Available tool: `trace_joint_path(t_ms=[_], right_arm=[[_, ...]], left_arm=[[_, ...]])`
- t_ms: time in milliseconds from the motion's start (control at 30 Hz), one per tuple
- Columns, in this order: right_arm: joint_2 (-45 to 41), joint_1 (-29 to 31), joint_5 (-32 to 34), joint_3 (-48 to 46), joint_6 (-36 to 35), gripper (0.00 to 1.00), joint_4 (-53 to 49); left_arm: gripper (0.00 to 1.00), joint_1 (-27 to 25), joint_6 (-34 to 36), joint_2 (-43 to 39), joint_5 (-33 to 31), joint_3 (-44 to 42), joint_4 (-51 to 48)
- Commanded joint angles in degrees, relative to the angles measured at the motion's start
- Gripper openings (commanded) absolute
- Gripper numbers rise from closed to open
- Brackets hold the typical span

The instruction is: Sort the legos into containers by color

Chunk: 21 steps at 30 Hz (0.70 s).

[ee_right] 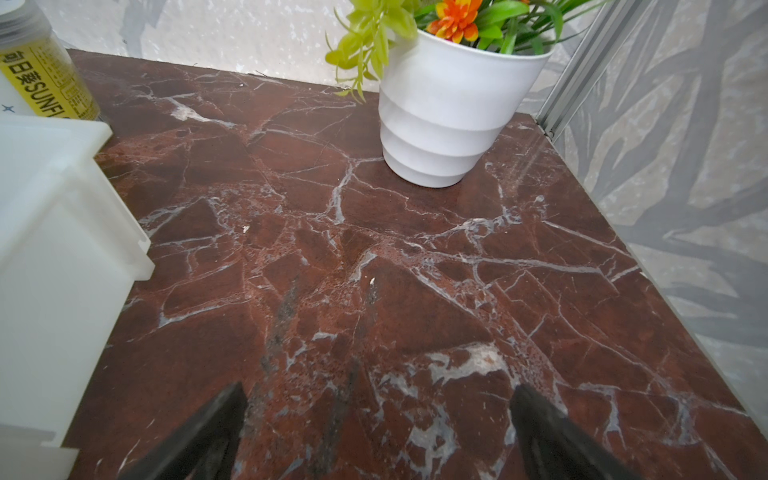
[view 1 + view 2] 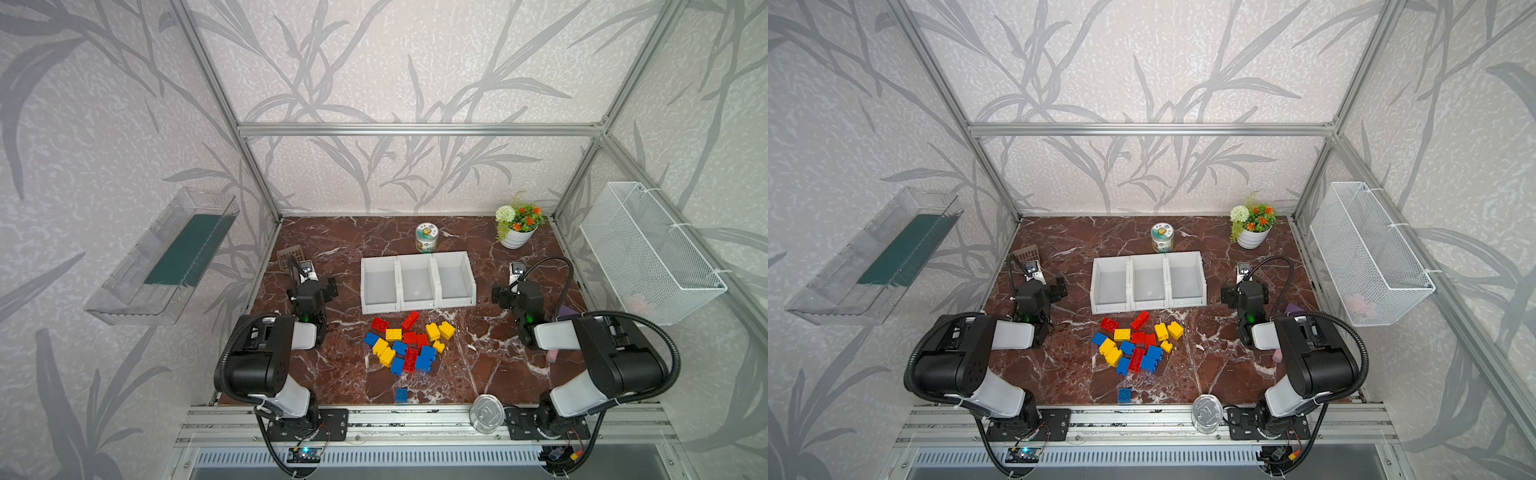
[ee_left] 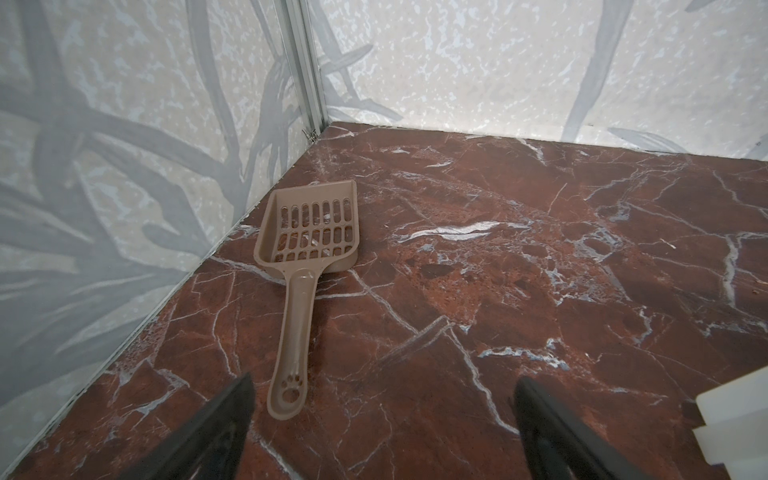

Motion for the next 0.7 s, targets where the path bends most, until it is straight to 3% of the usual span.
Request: trace_joint_path(t_ms=[0,100,167,233,367,567,667], right_arm=[[-1.26,-0.34,-0.07,1.03,0.12,0.99,1.00],[-1.84,-0.24,0.61,0.32,-0.22,0.99,2.55],[-4.70,0.36,-0.64,-1.73,-1.60,0.99,3.79],[-8.91,3.37,3.20,-1.44,-4.06,0.99,0.44],[-22.84,7.10,0.48,10.75,1.68,0.99,-39.94],[-30.98,14.25,-6.78,16.77,10.34,0.99,-66.38],[-31.47,20.75,-7.40,16.53,14.78,0.99,-73.39]], left_arm=[[0.99,0.27,0.26,0.12,0.33,-0.12,1.07],[0.99,-1.09,1.07,-2.97,-3.48,0.97,-3.04],[0.99,-2.30,-0.07,-9.73,-6.19,5.51,-19.16],[0.99,-2.53,-1.28,-15.48,-3.44,10.37,-34.32],[0.99,-4.09,-4.81,-24.06,3.60,12.80,-45.01],[0.99,-11.62,-8.37,-32.34,6.86,13.47,-54.75],[0.99,-13.88,-12.25,-35.13,8.33,13.17,-58.88]])
